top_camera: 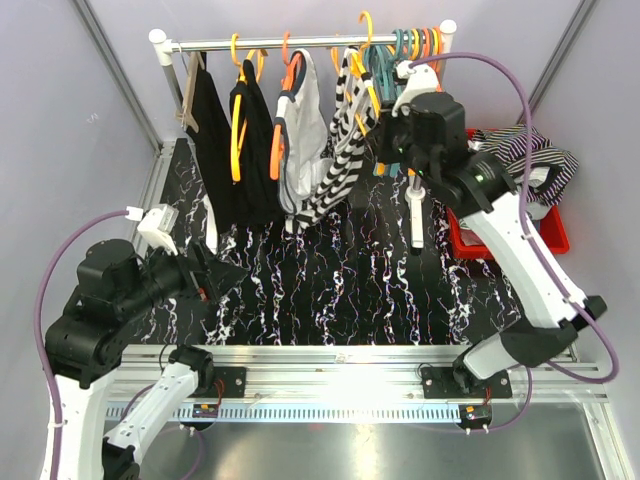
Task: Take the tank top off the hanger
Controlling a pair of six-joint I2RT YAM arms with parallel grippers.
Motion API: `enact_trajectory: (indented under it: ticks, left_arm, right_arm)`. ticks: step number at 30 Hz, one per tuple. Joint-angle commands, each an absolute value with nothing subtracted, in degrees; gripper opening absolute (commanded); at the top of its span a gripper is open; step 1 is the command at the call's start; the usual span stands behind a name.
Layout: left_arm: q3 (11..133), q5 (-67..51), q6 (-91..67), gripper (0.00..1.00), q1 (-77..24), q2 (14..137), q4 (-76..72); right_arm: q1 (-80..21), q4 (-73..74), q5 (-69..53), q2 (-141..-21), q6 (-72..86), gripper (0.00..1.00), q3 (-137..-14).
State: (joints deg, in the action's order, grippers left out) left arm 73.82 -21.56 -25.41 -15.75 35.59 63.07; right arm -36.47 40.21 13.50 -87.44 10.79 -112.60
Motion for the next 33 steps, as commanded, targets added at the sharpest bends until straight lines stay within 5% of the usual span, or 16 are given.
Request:
enact_trajectory:
  ticks: [1,10,18,22,28,33]
  left_arm:
    - [76.55,-21.18,-24.43,0.99,-16.0,37.09,61.0]
    - [80.93,-23.46,-23.47,0.99,-16.0,40.33,59.15]
    - [86.4,-26.98,-22.41,0.99,-16.0,44.3,56.25]
    - [86.66,-28.12,-23.47,0.99,-16.0,45.44,54.15]
    - [92.1,-31.01,-24.17,0.99,-16.0,48.42,53.53]
    - [99.91,-37.44,-23.82,0.99,-19.76,55.0,55.44]
  right_arm:
    - [-36.21,36.03,10.99,-81.31,11.95,0.0,-110.14]
    - [-36.3,50.42,-3.95,-63.38,13.97,0.0,-102.91]
    - [-36.21,70.65,1.04,-47.83,16.79,0.0,-110.73]
    - [-36.21,76.11,0.19,-44.57,18.72,0.0,-112.06]
    - [-36.21,80.33,-18.44,-45.96,20.57,0.0,-108.64]
    - [-36.21,73.14,-26.71,-44.83,22.85,0.0,-99.08]
